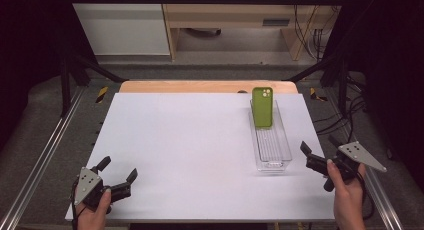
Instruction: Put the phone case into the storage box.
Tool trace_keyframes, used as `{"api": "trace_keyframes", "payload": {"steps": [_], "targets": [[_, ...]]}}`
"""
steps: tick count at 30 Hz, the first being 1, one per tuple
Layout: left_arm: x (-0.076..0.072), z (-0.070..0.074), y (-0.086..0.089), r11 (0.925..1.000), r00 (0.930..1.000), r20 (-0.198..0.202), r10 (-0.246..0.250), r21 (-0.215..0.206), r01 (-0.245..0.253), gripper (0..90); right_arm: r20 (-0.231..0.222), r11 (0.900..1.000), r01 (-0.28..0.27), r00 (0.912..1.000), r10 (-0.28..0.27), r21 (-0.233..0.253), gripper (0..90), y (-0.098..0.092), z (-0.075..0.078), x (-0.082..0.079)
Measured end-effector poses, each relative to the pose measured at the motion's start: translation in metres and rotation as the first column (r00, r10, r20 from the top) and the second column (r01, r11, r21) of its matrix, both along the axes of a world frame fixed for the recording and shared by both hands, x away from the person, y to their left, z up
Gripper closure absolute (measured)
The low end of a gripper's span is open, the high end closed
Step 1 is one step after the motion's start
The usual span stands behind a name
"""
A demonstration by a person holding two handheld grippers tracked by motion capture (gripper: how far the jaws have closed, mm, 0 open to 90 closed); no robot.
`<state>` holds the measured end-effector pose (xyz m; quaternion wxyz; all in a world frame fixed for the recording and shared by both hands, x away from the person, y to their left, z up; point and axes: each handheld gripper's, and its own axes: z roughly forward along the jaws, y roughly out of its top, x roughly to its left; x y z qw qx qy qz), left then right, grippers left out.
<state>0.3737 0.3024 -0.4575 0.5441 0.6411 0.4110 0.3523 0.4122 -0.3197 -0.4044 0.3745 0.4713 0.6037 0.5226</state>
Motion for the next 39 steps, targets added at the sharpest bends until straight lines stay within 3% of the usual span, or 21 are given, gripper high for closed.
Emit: {"api": "trace_keyframes", "payload": {"steps": [12, 24, 39], "targets": [[0.000, 0.001, 0.001, 1.0000, 1.0000, 0.002, -0.001, 0.001, 0.001, 0.9, 0.017, 0.999, -0.027, 0.9995, 0.028, -0.025, 3.6, 0.005, -0.018, -0.003], [0.000, 0.001, 0.001, 0.9999, 0.9999, 0.001, -0.013, 0.004, 0.013, 0.9, 0.068, 0.995, -0.082, 0.9939, 0.086, -0.059, 3.2, 0.016, -0.034, -0.005], [0.000, 0.000, 0.002, 0.9996, 0.9997, 0.000, -0.023, 0.014, 0.023, 0.8, 0.073, 0.989, -0.139, 0.9871, 0.142, -0.046, 2.5, 0.032, -0.047, -0.004]]}}
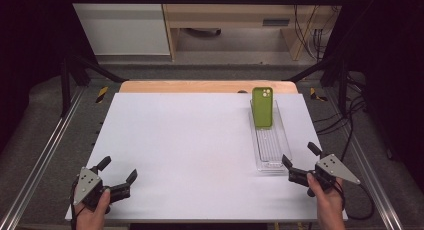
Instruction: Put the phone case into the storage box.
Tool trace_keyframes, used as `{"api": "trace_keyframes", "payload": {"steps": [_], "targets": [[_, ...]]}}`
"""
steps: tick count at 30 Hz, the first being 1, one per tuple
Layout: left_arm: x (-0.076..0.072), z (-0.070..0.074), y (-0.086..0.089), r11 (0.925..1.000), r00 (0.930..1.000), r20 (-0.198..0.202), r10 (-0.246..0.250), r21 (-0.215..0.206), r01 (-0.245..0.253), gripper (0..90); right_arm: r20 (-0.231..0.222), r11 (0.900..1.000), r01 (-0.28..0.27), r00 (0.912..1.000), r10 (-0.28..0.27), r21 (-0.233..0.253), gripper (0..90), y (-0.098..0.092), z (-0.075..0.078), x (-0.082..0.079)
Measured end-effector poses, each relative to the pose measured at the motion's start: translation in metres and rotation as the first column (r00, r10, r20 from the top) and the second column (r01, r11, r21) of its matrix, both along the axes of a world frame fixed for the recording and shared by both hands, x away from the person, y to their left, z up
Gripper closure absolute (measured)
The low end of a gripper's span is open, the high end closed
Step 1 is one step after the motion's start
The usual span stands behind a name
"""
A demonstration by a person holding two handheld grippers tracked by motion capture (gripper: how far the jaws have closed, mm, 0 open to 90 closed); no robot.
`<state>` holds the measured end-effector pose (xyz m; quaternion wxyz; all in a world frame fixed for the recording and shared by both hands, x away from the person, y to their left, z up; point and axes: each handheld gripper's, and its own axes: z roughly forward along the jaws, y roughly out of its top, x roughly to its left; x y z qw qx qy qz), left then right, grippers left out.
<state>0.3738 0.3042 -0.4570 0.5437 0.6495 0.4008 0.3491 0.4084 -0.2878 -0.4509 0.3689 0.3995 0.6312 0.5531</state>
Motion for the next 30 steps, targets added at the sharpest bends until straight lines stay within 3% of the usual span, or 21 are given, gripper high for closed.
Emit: {"api": "trace_keyframes", "payload": {"steps": [3, 30], "targets": [[0.000, 0.000, 0.001, 1.0000, 1.0000, -0.001, 0.002, 0.005, -0.002, 0.9, 0.001, 1.000, -0.022, 0.9998, 0.022, 0.017, 2.5, 0.003, -0.002, 0.000], [0.000, 0.000, -0.004, 0.9994, 0.9994, -0.001, -0.034, 0.008, 0.034, 0.9, 0.031, 0.996, -0.086, 0.9958, 0.086, 0.014, 2.1, 0.032, -0.007, 0.005]]}}
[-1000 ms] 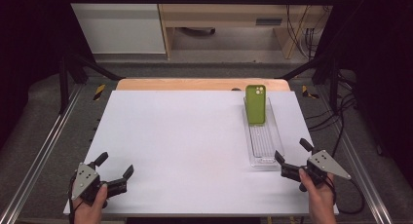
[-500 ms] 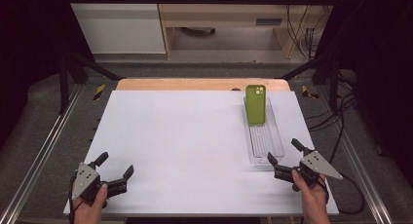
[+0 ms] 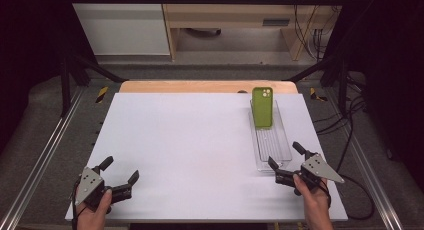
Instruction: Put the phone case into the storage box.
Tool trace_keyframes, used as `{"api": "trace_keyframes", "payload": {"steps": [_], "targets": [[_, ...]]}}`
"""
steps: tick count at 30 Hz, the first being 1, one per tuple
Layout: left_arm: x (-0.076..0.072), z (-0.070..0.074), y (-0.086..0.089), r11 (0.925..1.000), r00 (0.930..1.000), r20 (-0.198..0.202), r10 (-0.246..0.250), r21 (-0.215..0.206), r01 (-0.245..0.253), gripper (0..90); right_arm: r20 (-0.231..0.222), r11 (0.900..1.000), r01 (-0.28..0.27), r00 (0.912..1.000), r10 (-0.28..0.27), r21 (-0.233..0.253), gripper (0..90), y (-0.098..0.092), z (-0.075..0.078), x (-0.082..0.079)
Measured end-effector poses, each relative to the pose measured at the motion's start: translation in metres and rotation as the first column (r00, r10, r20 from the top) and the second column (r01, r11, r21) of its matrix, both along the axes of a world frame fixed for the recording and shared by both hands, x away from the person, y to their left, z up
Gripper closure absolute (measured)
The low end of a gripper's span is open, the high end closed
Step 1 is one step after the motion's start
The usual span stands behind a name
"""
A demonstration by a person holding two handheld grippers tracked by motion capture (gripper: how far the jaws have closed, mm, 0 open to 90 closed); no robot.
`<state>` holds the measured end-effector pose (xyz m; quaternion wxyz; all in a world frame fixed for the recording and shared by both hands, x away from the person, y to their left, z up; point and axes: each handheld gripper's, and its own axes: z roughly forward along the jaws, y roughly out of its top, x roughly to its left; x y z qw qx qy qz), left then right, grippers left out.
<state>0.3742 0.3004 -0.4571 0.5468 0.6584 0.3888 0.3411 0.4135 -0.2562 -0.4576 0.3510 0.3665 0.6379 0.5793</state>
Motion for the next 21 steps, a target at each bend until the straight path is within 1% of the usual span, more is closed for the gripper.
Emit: {"api": "trace_keyframes", "payload": {"steps": [5, 9, 12, 13, 15, 18, 21], "targets": [[0.000, 0.000, -0.003, 0.9999, 0.9999, -0.002, -0.014, 0.003, 0.014, 0.9, 0.003, 1.000, -0.016, 0.9999, 0.016, -0.009, 2.1, 0.006, -0.001, 0.001], [0.000, -0.001, -0.005, 0.9996, 0.9996, -0.001, -0.028, 0.001, 0.028, 0.9, 0.021, 0.999, -0.028, 0.9994, 0.028, -0.022, 2.1, 0.012, -0.002, 0.003], [0.000, -0.001, -0.008, 0.9992, 0.9992, 0.002, -0.040, 0.003, 0.040, 1.0, 0.028, 0.999, -0.038, 0.9988, 0.039, -0.022, 2.0, 0.016, -0.002, 0.002], [0.000, -0.001, -0.008, 0.9990, 0.9990, 0.006, -0.044, -0.005, 0.044, 1.1, 0.032, 0.999, -0.040, 0.9987, 0.040, -0.017, 2.0, 0.017, -0.003, 0.002], [0.000, 0.000, -0.009, 0.9984, 0.9982, 0.017, -0.057, -0.007, 0.057, 1.2, 0.038, 0.999, -0.043, 0.9984, 0.043, -0.016, 2.2, 0.019, -0.005, 0.002], [0.000, 0.000, -0.011, 0.9974, 0.9971, 0.028, -0.071, -0.013, 0.071, 1.2, 0.039, 0.999, -0.045, 0.9982, 0.045, -0.003, 2.2, 0.021, -0.008, 0.001], [0.000, 0.000, -0.012, 0.9966, 0.9963, 0.037, -0.078, -0.023, 0.079, 1.2, 0.036, 0.999, -0.043, 0.9984, 0.043, -0.004, 2.3, 0.021, -0.008, 0.001]]}}
